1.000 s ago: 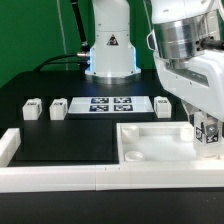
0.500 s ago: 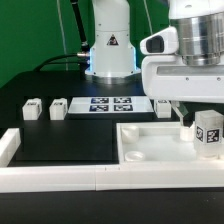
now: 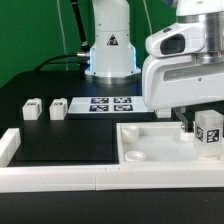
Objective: Assemble square table
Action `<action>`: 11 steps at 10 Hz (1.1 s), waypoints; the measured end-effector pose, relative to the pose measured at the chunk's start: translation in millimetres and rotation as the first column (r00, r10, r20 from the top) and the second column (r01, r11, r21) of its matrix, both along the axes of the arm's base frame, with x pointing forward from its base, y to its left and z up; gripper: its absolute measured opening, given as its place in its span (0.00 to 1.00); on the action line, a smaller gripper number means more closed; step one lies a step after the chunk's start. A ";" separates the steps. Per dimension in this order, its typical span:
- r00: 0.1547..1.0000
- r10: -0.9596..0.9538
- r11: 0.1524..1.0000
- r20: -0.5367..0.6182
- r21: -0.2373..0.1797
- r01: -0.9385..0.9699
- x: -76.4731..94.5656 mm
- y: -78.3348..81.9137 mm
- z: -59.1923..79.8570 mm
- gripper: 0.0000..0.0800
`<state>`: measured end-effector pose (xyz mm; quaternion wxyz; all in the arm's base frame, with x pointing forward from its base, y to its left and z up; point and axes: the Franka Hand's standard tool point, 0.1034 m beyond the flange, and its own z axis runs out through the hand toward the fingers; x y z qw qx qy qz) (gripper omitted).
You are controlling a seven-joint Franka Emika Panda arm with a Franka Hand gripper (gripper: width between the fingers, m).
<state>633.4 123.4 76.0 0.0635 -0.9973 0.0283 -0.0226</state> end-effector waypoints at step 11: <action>0.276 -0.936 0.291 -0.217 -0.039 0.956 -0.3 -4.8 -5.0 0.37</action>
Offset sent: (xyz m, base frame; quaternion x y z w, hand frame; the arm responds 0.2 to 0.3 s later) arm 0.0000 0.0000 0.0000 0.0000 0.0000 0.1296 0.9916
